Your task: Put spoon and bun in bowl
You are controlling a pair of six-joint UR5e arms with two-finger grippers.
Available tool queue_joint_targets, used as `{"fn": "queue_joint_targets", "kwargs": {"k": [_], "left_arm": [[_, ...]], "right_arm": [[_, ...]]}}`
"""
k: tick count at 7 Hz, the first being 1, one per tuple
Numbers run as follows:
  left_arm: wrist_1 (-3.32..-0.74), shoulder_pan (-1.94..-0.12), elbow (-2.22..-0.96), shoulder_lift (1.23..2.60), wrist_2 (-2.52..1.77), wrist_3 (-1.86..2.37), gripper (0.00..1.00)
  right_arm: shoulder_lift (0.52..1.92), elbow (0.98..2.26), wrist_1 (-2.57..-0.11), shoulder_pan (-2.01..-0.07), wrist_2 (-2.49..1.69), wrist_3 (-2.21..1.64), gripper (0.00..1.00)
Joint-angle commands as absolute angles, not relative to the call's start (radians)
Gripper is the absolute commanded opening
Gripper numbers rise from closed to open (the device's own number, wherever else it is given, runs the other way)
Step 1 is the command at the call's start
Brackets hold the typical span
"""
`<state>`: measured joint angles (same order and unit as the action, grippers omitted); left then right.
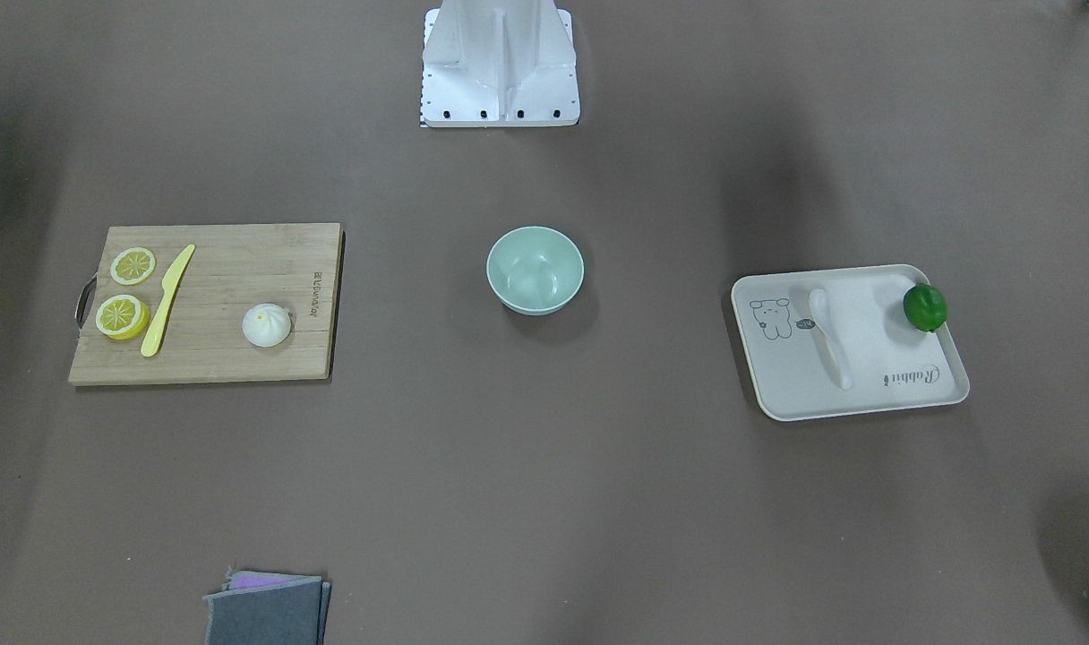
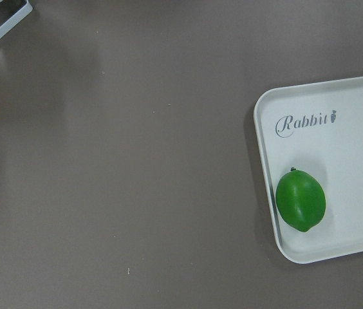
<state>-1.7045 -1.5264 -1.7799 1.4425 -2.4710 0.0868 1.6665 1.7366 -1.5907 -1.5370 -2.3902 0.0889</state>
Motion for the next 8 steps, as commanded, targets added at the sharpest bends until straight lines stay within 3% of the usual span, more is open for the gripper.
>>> {"fn": "queue_joint_targets", "kwargs": {"k": [1,5,8], "left_arm": [[-1.744,-1.526,-1.775,1.443,-2.473,0.086,0.98],[-1.91,-1.526,-1.769,1.401,-2.485,0.133,0.98],[-1.948,-1.504,-1.769,1.407,-2.483,0.257,0.97]], "right_arm": [[1.666,1.732,-1.591,-1.537,-2.426,0.087,1.0],[1.667,1.756,-1.588,-1.537,-2.493,0.094,1.0],[1.655,1.866,-1.588,-1.421,-2.473,-0.094,0.99]]}}
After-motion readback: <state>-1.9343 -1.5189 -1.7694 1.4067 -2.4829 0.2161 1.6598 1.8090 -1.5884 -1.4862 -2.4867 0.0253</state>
